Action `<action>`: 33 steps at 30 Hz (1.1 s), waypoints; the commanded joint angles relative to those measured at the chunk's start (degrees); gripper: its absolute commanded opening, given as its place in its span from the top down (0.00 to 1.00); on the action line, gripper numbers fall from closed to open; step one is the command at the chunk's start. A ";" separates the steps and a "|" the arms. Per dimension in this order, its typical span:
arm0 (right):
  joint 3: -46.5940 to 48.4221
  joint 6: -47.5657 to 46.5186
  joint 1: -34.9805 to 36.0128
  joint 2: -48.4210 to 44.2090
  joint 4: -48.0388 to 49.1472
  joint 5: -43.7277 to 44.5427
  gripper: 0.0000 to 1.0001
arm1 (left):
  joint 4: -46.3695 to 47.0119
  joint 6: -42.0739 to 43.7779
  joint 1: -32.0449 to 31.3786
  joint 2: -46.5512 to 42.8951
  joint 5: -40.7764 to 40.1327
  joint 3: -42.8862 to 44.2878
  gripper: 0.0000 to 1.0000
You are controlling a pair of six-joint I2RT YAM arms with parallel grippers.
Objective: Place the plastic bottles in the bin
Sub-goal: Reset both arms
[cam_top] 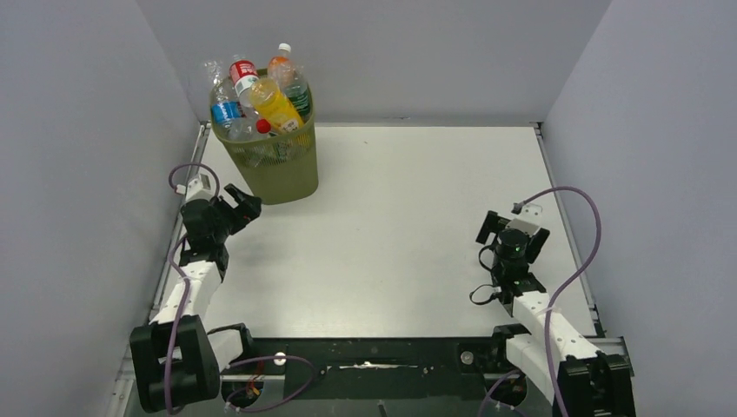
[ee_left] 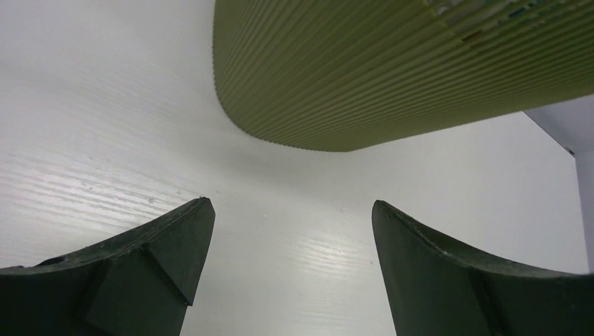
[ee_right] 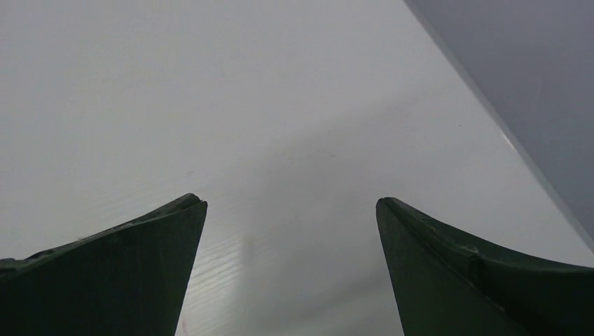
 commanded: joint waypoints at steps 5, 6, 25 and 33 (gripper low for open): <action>-4.34 -4.03 -14.05 13.53 33.46 -3.08 0.02 | 17.87 9.82 -0.53 5.09 -14.09 -4.75 0.16; -4.59 -4.45 -14.31 15.32 35.69 -3.21 0.02 | 19.04 11.10 -0.56 6.16 -15.17 -5.21 0.16; -6.29 -13.87 -15.55 39.14 67.32 -12.27 0.02 | 38.61 17.02 1.87 28.32 -17.55 -4.78 0.16; -3.97 -15.35 -14.92 38.86 62.49 -15.12 0.02 | 41.22 18.99 0.44 27.37 -17.00 -6.35 0.03</action>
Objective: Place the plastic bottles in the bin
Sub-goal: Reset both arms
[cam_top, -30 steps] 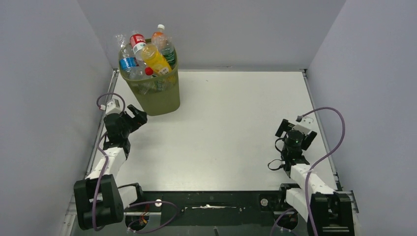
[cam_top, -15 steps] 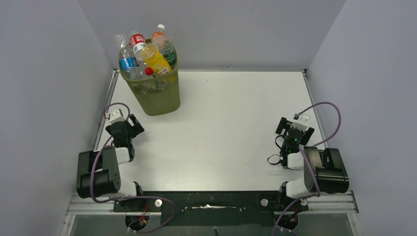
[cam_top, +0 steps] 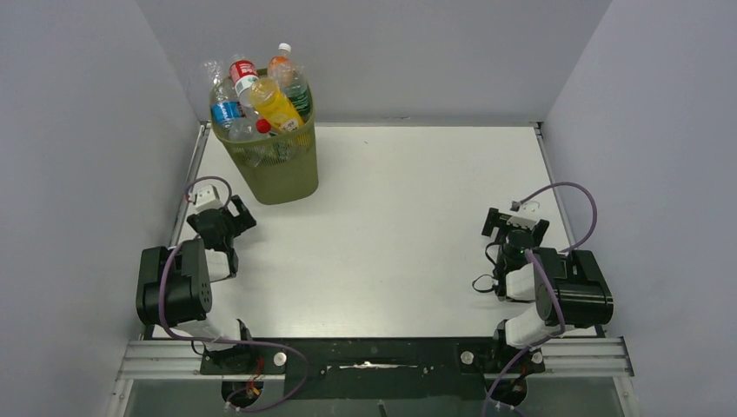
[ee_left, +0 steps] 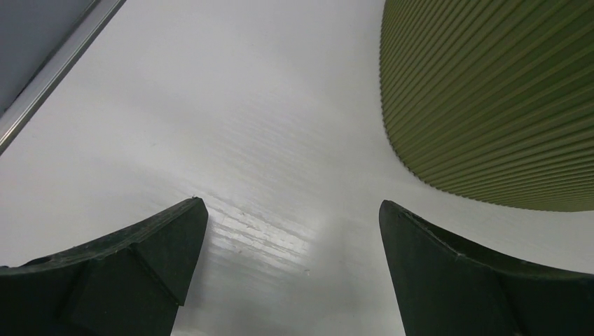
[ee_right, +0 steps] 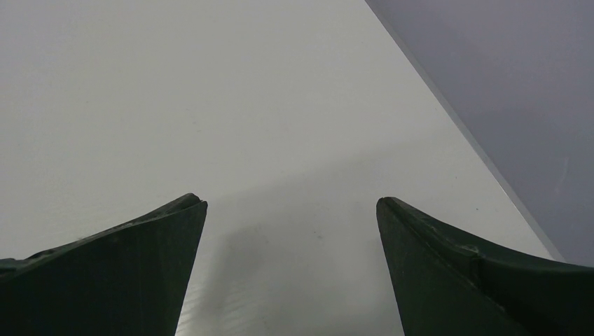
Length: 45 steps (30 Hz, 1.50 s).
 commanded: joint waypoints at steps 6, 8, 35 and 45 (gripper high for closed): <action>2.25 -2.08 0.24 -0.09 4.61 -2.24 0.02 | 13.13 5.56 -5.01 -2.96 -0.45 -4.08 0.02; 2.40 -2.04 0.25 -0.16 4.24 -2.43 0.02 | 20.28 9.14 -7.78 -1.93 1.59 -7.47 0.02; 4.49 -0.70 -1.58 -0.12 0.24 -5.70 0.02 | 26.85 8.04 -13.31 1.52 -19.39 -9.93 0.02; 5.07 -0.61 -1.89 0.05 -0.70 -6.52 0.02 | 27.51 8.25 -13.59 1.32 -19.78 -10.34 0.02</action>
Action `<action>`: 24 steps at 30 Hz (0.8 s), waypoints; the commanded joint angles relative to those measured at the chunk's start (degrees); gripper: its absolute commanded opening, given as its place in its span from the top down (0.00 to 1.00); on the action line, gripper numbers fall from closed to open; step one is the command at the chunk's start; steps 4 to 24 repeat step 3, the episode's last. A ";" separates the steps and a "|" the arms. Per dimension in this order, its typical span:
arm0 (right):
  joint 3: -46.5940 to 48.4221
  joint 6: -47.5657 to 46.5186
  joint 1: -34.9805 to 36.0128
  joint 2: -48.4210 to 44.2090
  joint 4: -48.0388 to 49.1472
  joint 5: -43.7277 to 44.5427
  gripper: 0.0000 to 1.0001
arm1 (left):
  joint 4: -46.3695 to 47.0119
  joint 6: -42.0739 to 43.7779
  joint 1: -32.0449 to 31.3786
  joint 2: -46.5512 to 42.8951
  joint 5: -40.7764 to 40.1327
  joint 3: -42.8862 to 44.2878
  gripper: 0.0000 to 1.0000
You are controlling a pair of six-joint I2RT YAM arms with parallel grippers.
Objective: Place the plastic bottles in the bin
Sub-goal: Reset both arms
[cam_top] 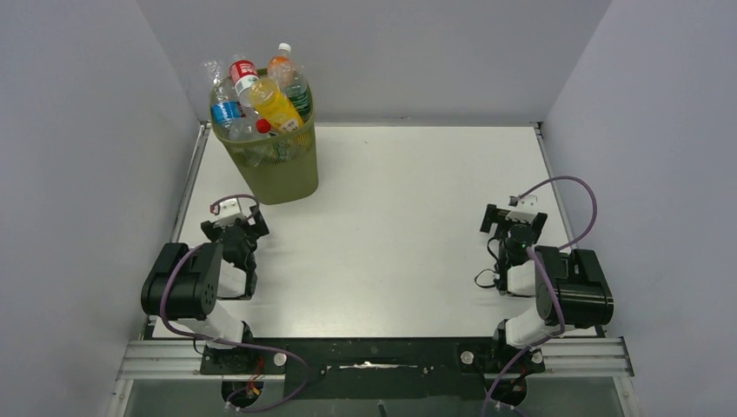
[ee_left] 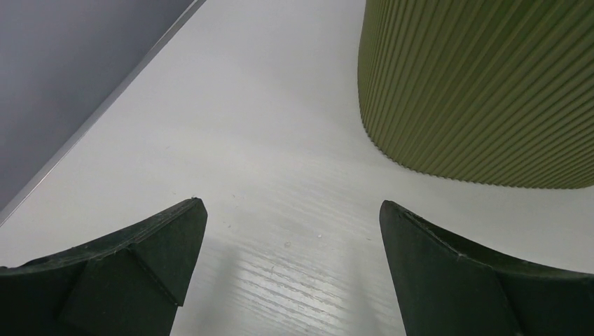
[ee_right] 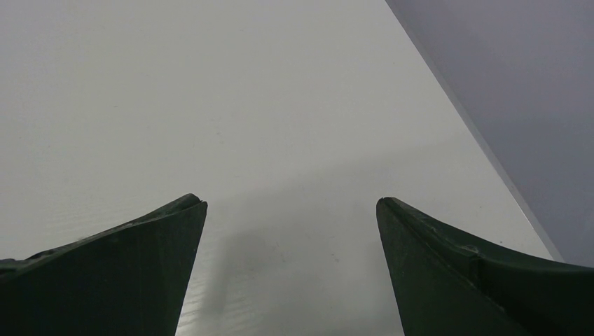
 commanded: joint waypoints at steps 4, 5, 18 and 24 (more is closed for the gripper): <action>1.64 0.50 -0.62 -0.23 2.82 -0.87 0.02 | 4.69 -0.52 -0.26 -0.10 -2.10 0.29 0.02; 1.64 0.50 -0.62 -0.23 2.82 -0.87 0.02 | 4.69 -0.52 -0.26 -0.10 -2.10 0.29 0.02; 1.64 0.50 -0.62 -0.23 2.82 -0.87 0.02 | 4.69 -0.52 -0.26 -0.10 -2.10 0.29 0.02; 1.64 0.50 -0.62 -0.23 2.82 -0.87 0.02 | 4.69 -0.52 -0.26 -0.10 -2.10 0.29 0.02</action>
